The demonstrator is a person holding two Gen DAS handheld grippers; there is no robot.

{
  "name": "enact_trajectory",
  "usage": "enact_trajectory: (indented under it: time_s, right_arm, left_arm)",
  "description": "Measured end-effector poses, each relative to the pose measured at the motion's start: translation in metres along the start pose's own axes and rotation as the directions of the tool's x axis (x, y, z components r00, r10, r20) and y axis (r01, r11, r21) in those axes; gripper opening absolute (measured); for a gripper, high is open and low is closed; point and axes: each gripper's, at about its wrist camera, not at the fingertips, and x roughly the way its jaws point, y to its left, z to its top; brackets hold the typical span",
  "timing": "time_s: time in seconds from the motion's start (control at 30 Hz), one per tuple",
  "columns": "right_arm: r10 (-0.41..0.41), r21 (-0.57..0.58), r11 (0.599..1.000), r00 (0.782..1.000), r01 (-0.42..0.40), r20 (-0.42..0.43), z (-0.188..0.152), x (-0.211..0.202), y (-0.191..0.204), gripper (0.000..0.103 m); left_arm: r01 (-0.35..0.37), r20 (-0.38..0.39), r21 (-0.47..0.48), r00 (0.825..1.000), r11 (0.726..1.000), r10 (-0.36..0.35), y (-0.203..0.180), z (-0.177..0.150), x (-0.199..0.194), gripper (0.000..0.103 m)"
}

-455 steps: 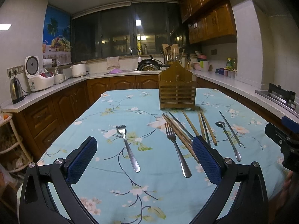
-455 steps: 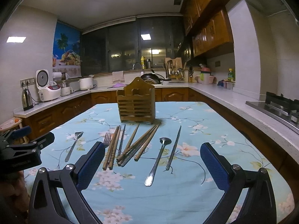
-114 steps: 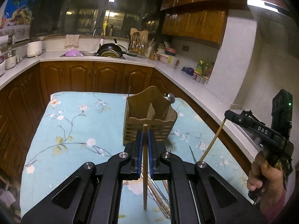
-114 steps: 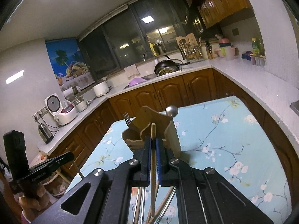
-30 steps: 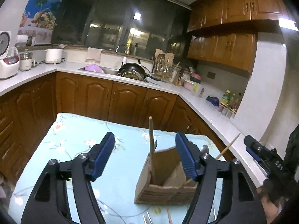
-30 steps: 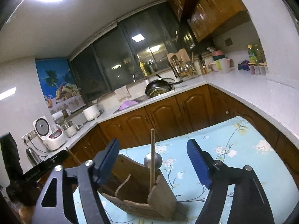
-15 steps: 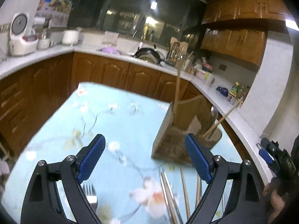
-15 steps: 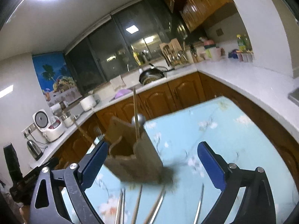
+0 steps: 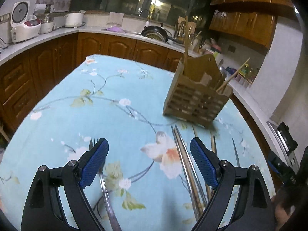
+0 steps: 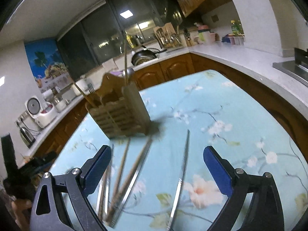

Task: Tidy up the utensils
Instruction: 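Move both tools back down toward the remaining utensils on the table, then grasp a metal chopstick with the right tool while the left tool grasps another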

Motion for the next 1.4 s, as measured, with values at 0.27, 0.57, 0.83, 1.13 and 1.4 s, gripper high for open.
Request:
enact_trajectory:
  time_s: [0.27,0.57,0.83,1.13,1.4]
  right_arm:
    - [-0.008,-0.006,1.0,0.999,0.008,-0.037,-0.011,0.004,-0.003,0.098]
    - [-0.016,-0.047,0.999,0.996,0.012,-0.085,-0.002,0.024,0.008,0.097]
    - [0.0,-0.044,0.999,0.991,-0.006,-0.135,0.009,0.05,0.012,0.066]
    - [0.004,-0.033,0.999,0.966,-0.013,-0.26,0.014,0.103,0.017,0.037]
    - [-0.07,-0.103,0.994,0.934,0.036,-0.35,0.008,0.141,0.027,0.018]
  left_arm:
    - [0.001,-0.06,-0.007,0.998,1.0,-0.001,-0.001,-0.008,0.012,0.089]
    - [-0.01,-0.132,0.054,0.991,0.999,0.017,-0.014,0.004,0.038,0.089]
    - [-0.029,-0.187,0.109,0.981,0.994,0.05,-0.028,0.018,0.072,0.088]
    - [-0.032,-0.267,0.162,0.961,0.986,0.075,-0.045,0.025,0.116,0.071]
    - [-0.016,-0.314,0.17,0.947,0.985,0.07,-0.05,0.022,0.143,0.06]
